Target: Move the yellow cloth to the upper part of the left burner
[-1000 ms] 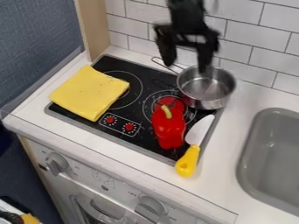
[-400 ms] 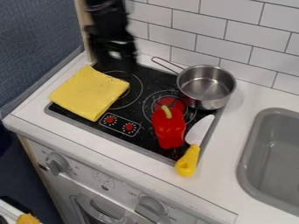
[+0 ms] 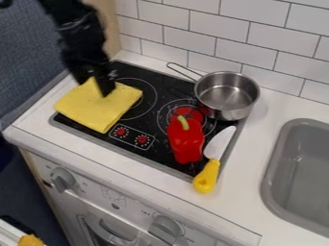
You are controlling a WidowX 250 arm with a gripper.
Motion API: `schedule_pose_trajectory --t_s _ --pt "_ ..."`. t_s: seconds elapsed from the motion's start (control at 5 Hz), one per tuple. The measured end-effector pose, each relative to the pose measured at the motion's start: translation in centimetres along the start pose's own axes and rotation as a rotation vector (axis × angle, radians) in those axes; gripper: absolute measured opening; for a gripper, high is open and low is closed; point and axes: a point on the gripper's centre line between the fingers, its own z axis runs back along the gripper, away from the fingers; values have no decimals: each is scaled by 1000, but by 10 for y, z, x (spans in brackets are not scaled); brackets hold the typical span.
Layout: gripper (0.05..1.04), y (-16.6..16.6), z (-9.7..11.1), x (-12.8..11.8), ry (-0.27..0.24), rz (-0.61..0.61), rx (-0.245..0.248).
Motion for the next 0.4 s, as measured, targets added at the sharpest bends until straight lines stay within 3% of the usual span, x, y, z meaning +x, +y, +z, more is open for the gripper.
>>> schedule_pose_trajectory --t_s 0.4 --pt "1000 16 -9 -7 -5 67 89"
